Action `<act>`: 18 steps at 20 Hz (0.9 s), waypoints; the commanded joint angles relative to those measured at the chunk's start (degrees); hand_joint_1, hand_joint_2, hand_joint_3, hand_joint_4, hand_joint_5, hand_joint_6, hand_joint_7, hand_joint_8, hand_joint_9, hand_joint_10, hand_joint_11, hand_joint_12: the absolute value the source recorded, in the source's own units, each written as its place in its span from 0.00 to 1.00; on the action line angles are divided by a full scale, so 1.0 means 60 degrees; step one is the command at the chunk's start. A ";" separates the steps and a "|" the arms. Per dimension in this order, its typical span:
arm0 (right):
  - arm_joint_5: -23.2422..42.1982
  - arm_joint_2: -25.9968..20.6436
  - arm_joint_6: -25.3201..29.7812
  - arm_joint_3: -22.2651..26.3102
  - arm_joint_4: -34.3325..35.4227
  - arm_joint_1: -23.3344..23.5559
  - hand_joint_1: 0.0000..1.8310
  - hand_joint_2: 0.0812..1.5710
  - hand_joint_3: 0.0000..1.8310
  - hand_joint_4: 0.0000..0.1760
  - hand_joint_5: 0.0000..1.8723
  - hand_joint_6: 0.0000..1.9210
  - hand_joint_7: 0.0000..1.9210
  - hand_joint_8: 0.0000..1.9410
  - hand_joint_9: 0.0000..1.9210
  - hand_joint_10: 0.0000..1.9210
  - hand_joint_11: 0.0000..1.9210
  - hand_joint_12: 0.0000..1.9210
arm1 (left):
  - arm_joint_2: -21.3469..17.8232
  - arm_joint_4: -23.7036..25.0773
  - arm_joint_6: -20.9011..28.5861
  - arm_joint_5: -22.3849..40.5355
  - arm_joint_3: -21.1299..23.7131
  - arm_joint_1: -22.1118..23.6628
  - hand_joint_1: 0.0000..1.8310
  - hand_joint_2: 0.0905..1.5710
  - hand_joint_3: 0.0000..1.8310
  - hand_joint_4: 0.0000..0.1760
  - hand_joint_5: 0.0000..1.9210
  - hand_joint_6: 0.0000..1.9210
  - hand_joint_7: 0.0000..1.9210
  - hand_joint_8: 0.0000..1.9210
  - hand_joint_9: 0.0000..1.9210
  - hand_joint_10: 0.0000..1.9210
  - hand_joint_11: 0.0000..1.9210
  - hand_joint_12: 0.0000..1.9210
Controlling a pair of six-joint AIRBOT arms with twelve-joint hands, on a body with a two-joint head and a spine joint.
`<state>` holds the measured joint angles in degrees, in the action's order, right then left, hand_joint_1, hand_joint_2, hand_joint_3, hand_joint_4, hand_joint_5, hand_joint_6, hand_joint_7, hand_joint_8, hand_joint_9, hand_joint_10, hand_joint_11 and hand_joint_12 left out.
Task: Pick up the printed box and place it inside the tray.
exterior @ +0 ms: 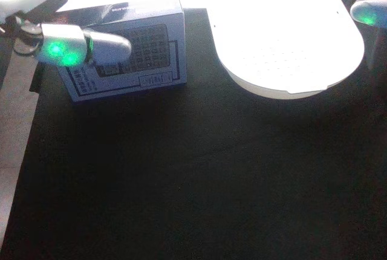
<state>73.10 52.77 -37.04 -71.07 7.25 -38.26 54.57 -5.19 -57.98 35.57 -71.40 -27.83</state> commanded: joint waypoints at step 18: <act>0.1157 -0.0031 0.0090 -0.0025 0.0087 0.0175 0.39 0.48 0.00 1.00 0.00 0.00 0.07 0.00 0.13 0.00 0.00 0.43 | 0.0711 0.0562 0.0017 -0.0218 -0.0556 0.0417 0.61 0.60 0.00 0.00 0.22 0.01 0.31 0.01 0.35 0.02 0.22 0.36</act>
<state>73.32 53.01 -36.97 -71.07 6.59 -38.02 58.85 -1.69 -57.74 29.15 -74.50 -25.58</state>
